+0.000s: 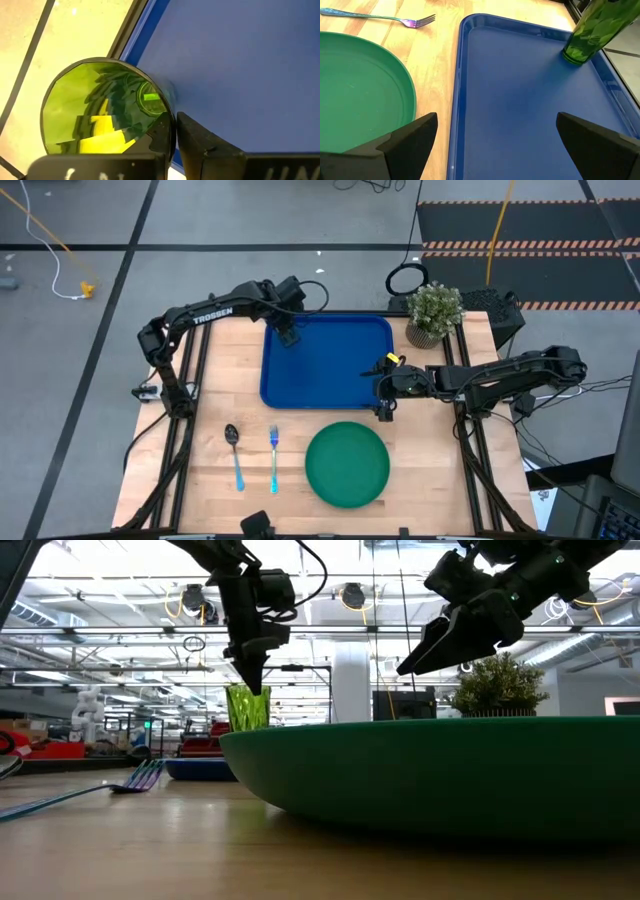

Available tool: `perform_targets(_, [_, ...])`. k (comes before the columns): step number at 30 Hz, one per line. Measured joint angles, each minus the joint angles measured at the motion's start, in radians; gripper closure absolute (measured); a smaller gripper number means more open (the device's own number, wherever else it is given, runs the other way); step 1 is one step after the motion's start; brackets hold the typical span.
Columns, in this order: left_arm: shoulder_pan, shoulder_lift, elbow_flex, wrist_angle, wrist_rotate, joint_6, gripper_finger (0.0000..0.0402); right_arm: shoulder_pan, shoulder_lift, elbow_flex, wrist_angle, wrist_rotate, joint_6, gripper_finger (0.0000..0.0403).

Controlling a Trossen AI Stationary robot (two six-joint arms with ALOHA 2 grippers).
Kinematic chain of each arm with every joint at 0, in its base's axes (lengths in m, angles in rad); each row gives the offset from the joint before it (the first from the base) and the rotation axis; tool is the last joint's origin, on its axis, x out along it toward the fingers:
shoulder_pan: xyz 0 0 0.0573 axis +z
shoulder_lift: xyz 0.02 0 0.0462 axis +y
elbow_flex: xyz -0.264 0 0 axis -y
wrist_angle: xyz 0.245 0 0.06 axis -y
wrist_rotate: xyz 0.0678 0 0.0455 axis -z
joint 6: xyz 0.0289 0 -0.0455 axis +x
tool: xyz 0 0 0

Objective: Pick and place plate/cup/fork/spoon on tray
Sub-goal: Put the green glass on the top left of the blue tray, then put the green plate on the center of the blue tray

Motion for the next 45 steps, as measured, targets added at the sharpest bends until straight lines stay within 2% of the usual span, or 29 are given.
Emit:
perform_targets(9, [0.0, 0.0, 0.0, 0.014, -0.003, -0.001, 0.0273, 0.0, 0.0, 0.0, 0.0, 0.0, 0.0, 0.0003])
perform_targets(12, [-0.002, 0.0, 0.0, 0.03, -0.037, 0.0, 0.0249, 0.0, 0.0, 0.0, 0.0, 0.0, 0.0, 0.0003])
perform_targets(17, [-0.018, -0.039, 0.0, 0.037, -0.08, 0.001, 0.0231, 0.0, 0.0, 0.0, 0.0, 0.0, -0.001, 0.0003])
perform_targets(23, [-0.073, -0.151, 0.0, 0.039, -0.15, -0.035, 0.0229, 0.0, 0.0, 0.0, -0.01, 0.0, 0.003, 0.0003])
perform_targets(27, [-0.147, -0.233, 0.0, 0.045, -0.151, -0.058, 0.0229, 0.0, 0.0, 0.0, -0.012, 0.0, 0.007, 0.0003])
perform_targets(33, [-0.318, -0.315, 0.0, 0.051, -0.158, -0.118, 0.0229, 0.0, 0.0, 0.0, -0.012, 0.0, 0.051, 0.0003])
perform_targets(40, [-0.558, -0.325, 0.0, 0.084, -0.224, -0.139, 0.0229, 0.006, 0.0, 0.0, -0.046, -0.003, 0.087, 0.0003])
perform_targets(45, [-0.705, -0.321, -0.023, 0.193, -0.299, -0.146, 0.0229, 0.045, 0.0, 0.0, -0.102, -0.003, 0.087, 0.0003])
